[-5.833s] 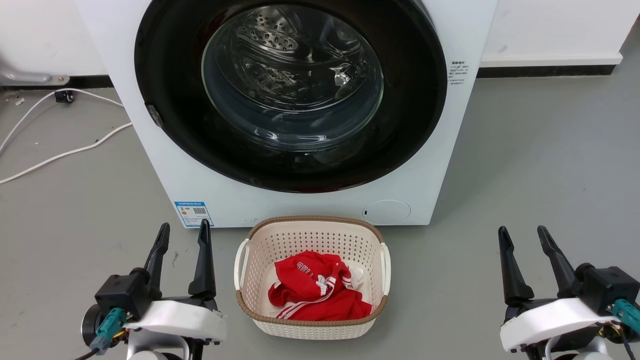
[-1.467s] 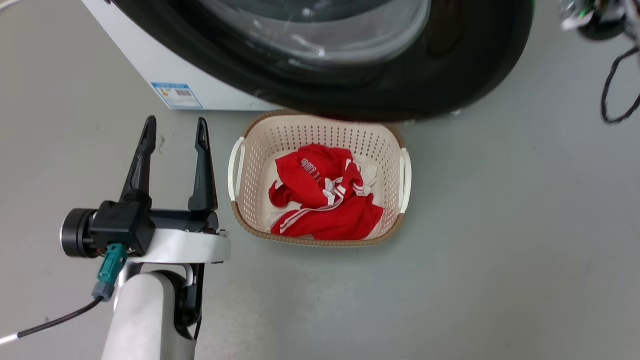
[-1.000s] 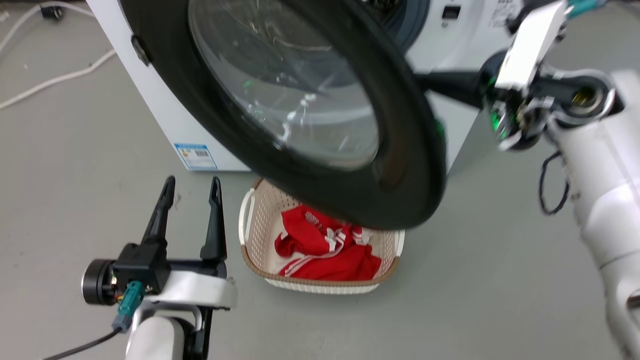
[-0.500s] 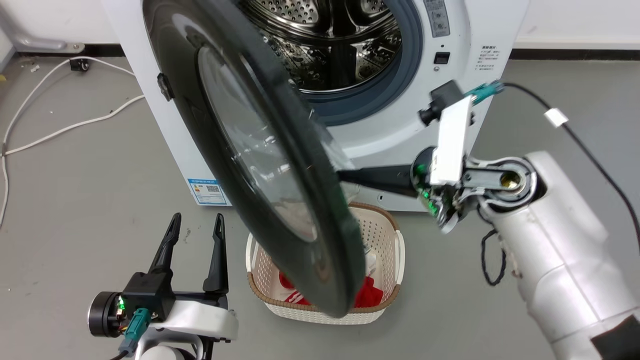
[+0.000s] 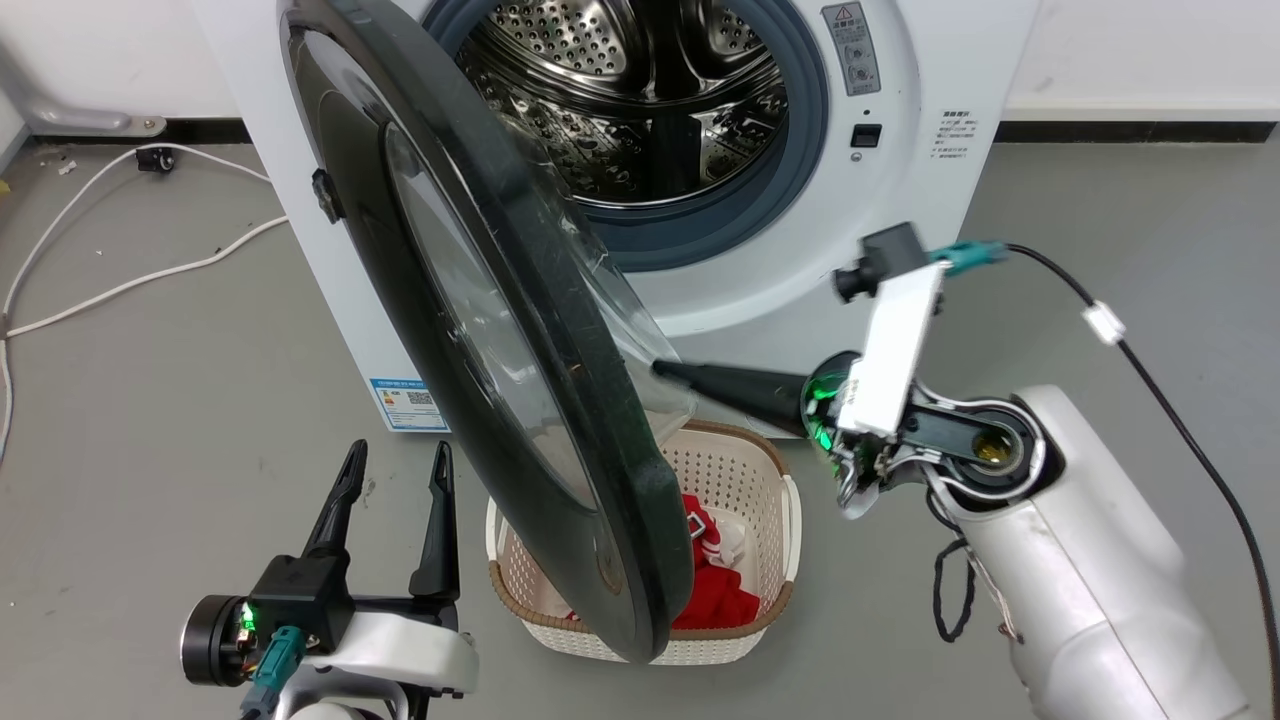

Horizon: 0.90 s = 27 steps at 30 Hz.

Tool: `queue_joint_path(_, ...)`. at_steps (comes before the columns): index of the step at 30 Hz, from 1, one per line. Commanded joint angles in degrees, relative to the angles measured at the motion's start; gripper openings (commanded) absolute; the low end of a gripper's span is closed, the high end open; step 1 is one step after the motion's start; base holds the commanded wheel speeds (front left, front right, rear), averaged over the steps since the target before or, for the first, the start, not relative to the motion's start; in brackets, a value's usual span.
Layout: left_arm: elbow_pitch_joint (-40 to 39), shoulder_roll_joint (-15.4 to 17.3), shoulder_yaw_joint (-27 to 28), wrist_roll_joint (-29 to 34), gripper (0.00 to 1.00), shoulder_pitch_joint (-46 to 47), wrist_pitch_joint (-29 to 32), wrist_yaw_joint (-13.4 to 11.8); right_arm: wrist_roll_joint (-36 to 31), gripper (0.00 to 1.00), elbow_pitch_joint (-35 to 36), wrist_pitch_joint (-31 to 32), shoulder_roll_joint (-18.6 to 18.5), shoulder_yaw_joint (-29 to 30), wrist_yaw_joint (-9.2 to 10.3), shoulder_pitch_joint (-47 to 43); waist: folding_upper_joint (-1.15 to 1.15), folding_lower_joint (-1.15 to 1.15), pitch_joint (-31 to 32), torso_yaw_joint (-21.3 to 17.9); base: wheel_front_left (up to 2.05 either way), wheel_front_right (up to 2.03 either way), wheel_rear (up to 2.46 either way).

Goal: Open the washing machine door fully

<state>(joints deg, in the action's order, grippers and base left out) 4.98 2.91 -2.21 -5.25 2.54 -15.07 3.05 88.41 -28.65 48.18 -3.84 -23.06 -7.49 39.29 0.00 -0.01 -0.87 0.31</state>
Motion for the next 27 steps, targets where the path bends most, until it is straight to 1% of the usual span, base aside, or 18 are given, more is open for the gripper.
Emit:
queue_joint_path(1, 0.20, -0.04, -0.04, -0.14, 1.00, -0.57, -0.15, -0.07, -0.51, 0.00, 1.67, -5.22, 0.07, 2.56, 0.00, -2.68, 0.00, 0.01, 0.12, -0.10, 0.00, 0.00, 0.00)
queue_joint_path(2, 0.23, -0.04, -0.07, -0.25, 1.00, -0.54, -0.15, -0.10, -0.45, 0.00, 2.21, -8.01, 0.10, 4.10, 0.00, -3.71, 0.00, 0.01, 0.18, -0.13, 0.00, 0.00, 0.00)
queue_joint_path(3, 0.23, -0.04, -0.07, -0.25, 1.00, -0.54, -0.15, -0.10, -0.45, 0.00, 2.21, -8.01, 0.10, 4.10, 0.00, -3.71, 0.00, 0.01, 0.18, -0.13, 0.00, 0.00, 0.00)
queue_joint_path(5, 0.14, -0.04, -0.03, -0.39, 1.00, -0.56, -0.15, -0.30, -1.94, 0.00, 3.84, -13.64, -0.28, 6.54, 0.00, -5.45, 0.00, 0.01, 0.09, -0.35, 0.00, 0.00, 0.00)
queue_joint_path(6, 0.05, -0.04, 0.11, -0.42, 1.00, -0.62, -0.15, -0.39, -2.45, 0.09, 4.67, -16.25, -0.40, 7.70, 0.00, -6.73, 0.00, 0.01, 0.06, -0.59, 0.00, 0.00, 0.00)
queue_joint_path(8, -0.10, -0.05, 0.28, -0.40, 1.00, -0.73, -0.15, -0.56, -3.56, 0.43, 6.66, -20.27, -0.89, 9.50, 0.00, -9.47, 0.00, 0.01, -0.03, -0.93, 0.00, 0.00, 0.00)
queue_joint_path(9, -0.16, -0.05, 0.43, -0.44, 1.00, -0.86, -0.15, -0.60, -3.92, 0.91, 7.81, -22.23, -1.07, 10.56, 0.00, -10.88, 0.00, 0.01, -0.06, -1.19, 0.00, 0.00, 0.00)
queue_joint_path(10, -0.19, -0.05, 0.57, -0.47, 1.00, -0.95, -0.15, -0.73, -3.94, 1.00, 8.88, -24.01, -1.10, 11.62, 0.00, -12.31, 0.00, 0.01, -0.06, -1.45, 0.00, 0.00, 0.00)
queue_joint_path(14, -0.14, -0.04, 1.08, -0.57, 1.00, -1.38, -0.15, -0.98, -5.57, 1.00, 12.16, -31.78, -1.36, 16.12, 0.00, -18.73, 0.00, 0.01, 0.29, -2.19, 0.00, 0.00, 0.00)
queue_joint_path(16, 0.03, -0.04, 1.34, -0.58, 1.00, -1.42, -0.15, -1.06, -9.00, 1.00, 13.42, -36.82, -2.38, 18.01, 0.00, -21.56, 0.00, 0.01, 0.46, -2.44, 0.00, 0.00, 0.00)
queue_joint_path(19, 0.28, -0.04, 1.74, -0.51, 1.00, -1.57, -0.15, -1.00, -12.76, 1.00, 14.61, -43.68, -1.65, 20.31, 0.00, -26.11, 0.00, 0.01, 0.83, -2.70, 0.00, 0.00, 0.00)
queue_joint_path(22, 0.34, -0.05, 2.04, -0.38, 1.00, -1.41, -0.15, -0.89, -18.05, 1.00, 15.73, -50.65, -1.47, 22.79, 0.00, -29.32, 0.00, 0.01, 1.05, -2.83, 0.00, 0.00, 0.00)
queue_joint_path(25, 0.35, -0.04, 2.33, -0.29, 1.00, -1.39, -0.15, -0.89, -24.98, 1.00, 16.96, -56.92, -1.20, 24.42, 0.00, -32.05, 0.00, 0.01, 1.25, -2.99, 0.00, 0.00, 0.00)
queue_joint_path(27, 0.30, -0.04, 2.49, -0.28, 1.00, -1.44, -0.15, -0.97, -30.21, 1.00, 18.03, -59.97, -1.15, 25.50, 0.00, -33.22, 0.00, 0.01, 1.35, -3.15, 0.00, 0.00, 0.00)
